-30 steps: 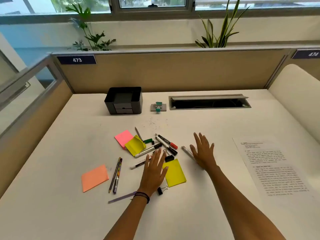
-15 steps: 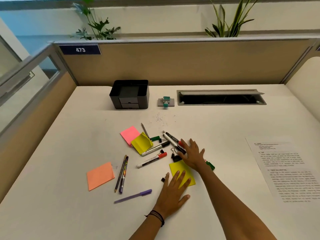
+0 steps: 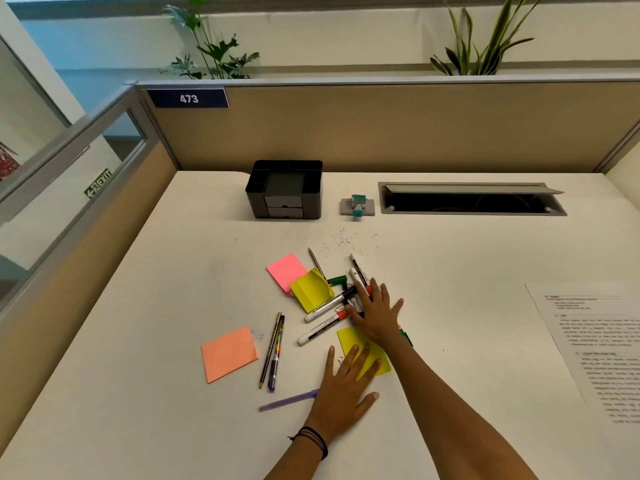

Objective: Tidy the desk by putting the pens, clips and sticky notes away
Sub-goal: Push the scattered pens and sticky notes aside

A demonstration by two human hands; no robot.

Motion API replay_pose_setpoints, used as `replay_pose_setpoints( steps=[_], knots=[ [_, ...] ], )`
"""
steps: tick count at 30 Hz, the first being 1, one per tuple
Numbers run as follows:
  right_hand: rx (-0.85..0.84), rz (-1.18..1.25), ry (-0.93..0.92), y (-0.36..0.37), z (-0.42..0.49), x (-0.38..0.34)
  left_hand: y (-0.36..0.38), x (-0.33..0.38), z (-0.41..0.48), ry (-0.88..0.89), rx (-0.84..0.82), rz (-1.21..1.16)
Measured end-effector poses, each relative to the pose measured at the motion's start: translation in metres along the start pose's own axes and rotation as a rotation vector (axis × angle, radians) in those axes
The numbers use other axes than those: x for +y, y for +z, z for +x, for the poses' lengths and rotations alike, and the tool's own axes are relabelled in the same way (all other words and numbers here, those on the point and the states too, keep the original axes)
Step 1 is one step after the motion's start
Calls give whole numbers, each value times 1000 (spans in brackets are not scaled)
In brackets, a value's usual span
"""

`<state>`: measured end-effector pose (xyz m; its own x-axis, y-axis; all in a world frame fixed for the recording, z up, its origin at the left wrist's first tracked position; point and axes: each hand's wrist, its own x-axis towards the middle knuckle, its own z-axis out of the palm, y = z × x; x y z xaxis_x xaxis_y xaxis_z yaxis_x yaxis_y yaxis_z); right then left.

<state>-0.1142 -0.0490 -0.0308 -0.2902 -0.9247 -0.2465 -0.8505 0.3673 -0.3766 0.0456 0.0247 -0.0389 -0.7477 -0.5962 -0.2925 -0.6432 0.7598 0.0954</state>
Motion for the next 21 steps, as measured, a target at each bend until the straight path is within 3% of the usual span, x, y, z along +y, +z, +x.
replay_pose_setpoints(
  steps=[21],
  knots=[
    [0, -10, -10, 47, 25, -117, 18, -133, -56, 4, 197, -112]
  ],
)
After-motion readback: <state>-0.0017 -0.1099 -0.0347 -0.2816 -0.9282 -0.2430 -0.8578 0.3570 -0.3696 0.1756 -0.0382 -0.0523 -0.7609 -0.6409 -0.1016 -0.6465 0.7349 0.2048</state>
